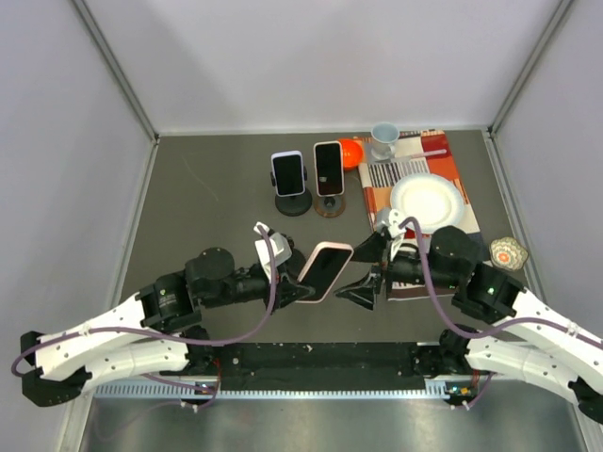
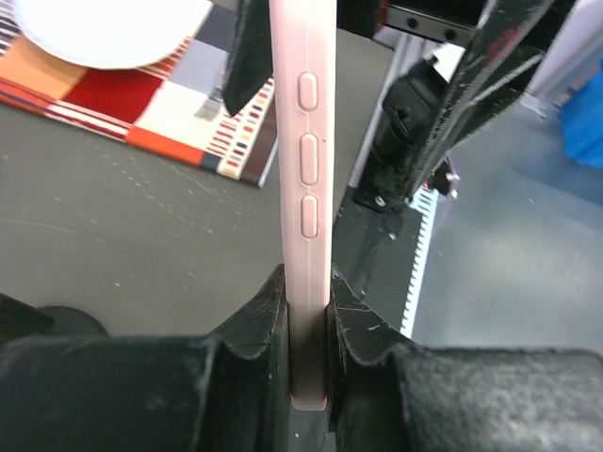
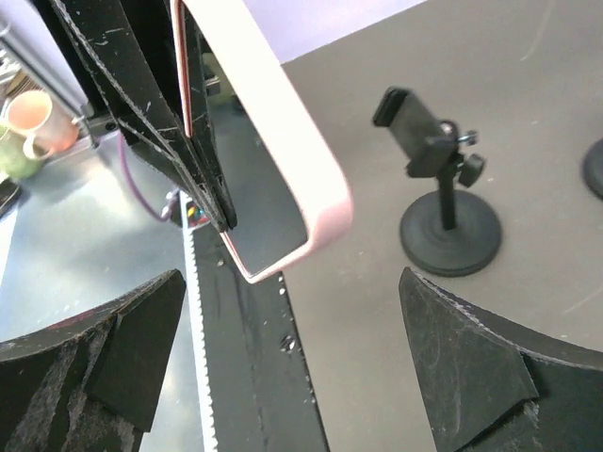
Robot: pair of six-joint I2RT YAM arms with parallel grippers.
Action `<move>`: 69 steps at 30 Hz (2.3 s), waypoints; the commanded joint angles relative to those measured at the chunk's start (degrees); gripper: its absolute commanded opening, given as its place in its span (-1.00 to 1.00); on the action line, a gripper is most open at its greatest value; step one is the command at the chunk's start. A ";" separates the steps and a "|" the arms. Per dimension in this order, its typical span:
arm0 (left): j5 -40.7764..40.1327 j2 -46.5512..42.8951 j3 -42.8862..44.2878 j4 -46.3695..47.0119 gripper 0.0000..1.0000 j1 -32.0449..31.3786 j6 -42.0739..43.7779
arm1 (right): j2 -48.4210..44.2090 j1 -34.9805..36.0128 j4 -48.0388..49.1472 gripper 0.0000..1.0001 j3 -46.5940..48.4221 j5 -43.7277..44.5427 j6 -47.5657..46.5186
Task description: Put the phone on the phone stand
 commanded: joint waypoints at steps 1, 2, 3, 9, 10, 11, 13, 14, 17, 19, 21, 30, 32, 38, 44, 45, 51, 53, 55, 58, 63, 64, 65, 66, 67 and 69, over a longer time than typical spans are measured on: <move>6.90 -2.56 -0.70 2.70 -1.00 0.12 0.73 | 1.38 -0.05 3.53 0.88 3.44 -9.98 -1.34; 6.81 -2.91 -1.22 2.62 -1.00 0.21 0.73 | 1.91 -0.05 3.97 0.86 3.62 -11.55 -1.16; 7.16 -3.52 -1.49 2.70 -1.00 0.12 0.73 | 2.08 -0.05 4.15 0.84 3.79 -12.26 -1.33; 11.73 -3.62 -2.55 3.23 -1.00 0.12 1.70 | 3.84 -0.05 5.55 0.71 5.20 -20.78 -0.46; 12.17 -3.44 -2.55 3.23 -1.00 0.12 1.70 | 3.84 -0.05 7.13 0.70 5.11 -23.76 -0.28; 12.52 -3.27 -2.63 3.32 -1.00 0.12 1.78 | 3.84 0.03 8.01 0.70 5.02 -25.00 0.07; 13.66 -3.18 -2.81 3.76 -1.00 0.21 2.22 | 3.84 0.03 9.16 0.69 4.85 -26.16 0.60; 13.84 -3.18 -3.24 4.02 -1.00 0.21 2.31 | 3.84 0.03 9.16 0.68 4.93 -25.81 0.69; 14.02 -2.92 -3.51 4.37 -1.00 0.21 2.75 | 4.72 0.04 8.99 0.61 4.94 -25.01 1.04; 14.20 -2.83 -3.60 4.46 -1.00 0.21 3.10 | 5.68 0.03 9.08 0.52 5.02 -24.84 1.13; 14.28 -2.56 -3.60 4.37 -1.00 0.12 3.37 | 6.39 0.12 8.81 0.43 4.94 -24.49 1.04; 14.38 -1.60 -3.60 3.76 -1.00 0.21 4.42 | 7.97 0.38 9.51 -0.06 3.97 -23.87 0.78; 14.55 -1.25 -3.25 3.23 -1.00 0.21 4.60 | 8.06 0.47 9.60 -0.22 3.97 -23.87 0.86; 14.37 -1.25 -2.72 3.14 -1.00 0.21 5.12 | 7.54 0.39 12.23 -0.45 2.48 -26.24 1.12; 14.37 -1.07 -2.46 3.32 -1.00 0.21 5.21 | 7.10 0.39 13.73 -0.44 0.98 -26.42 2.27; 14.63 -1.07 -2.37 3.32 -1.00 0.21 5.13 | 7.10 0.39 13.73 -0.44 0.89 -26.86 2.18; 11.74 -0.46 -1.58 3.32 -1.00 0.21 4.25 | 7.10 0.56 15.67 -1.00 0.02 -26.07 2.62; 9.90 -0.37 -0.88 2.71 -1.00 0.21 4.07 | 6.40 0.82 16.02 -1.00 -0.68 -24.15 2.45; 4.99 -0.54 0.44 1.30 -0.40 0.30 3.55 | 5.08 0.91 16.72 -1.00 -1.83 -18.62 1.48; -3.62 -2.11 2.02 -1.25 0.23 0.39 2.84 | 1.04 0.91 17.95 -1.00 -4.72 -9.83 0.86; -33.81 -5.29 6.14 -10.95 0.53 0.47 -2.42 | -5.11 0.91 15.59 -1.00 -6.84 4.55 1.74; -43.89 -5.03 6.94 -13.44 0.54 0.56 -5.48 | -6.16 0.91 15.58 -1.00 -8.15 7.13 1.83; -47.47 -4.85 7.47 -15.21 0.54 0.56 -6.21 | -7.48 0.91 15.67 -1.00 -8.94 11.94 2.00; -49.07 -4.59 7.74 -17.05 0.53 0.47 -6.13 | -9.84 1.00 15.76 -1.00 -9.82 14.51 2.79; -49.78 -4.50 7.56 -17.51 0.52 0.56 -6.13 | -11.17 0.91 16.02 -1.00 -11.31 16.62 3.06; -48.83 -3.45 7.65 -18.47 0.49 0.56 -6.47 | -13.81 0.91 15.58 -1.00 -12.29 20.33 3.50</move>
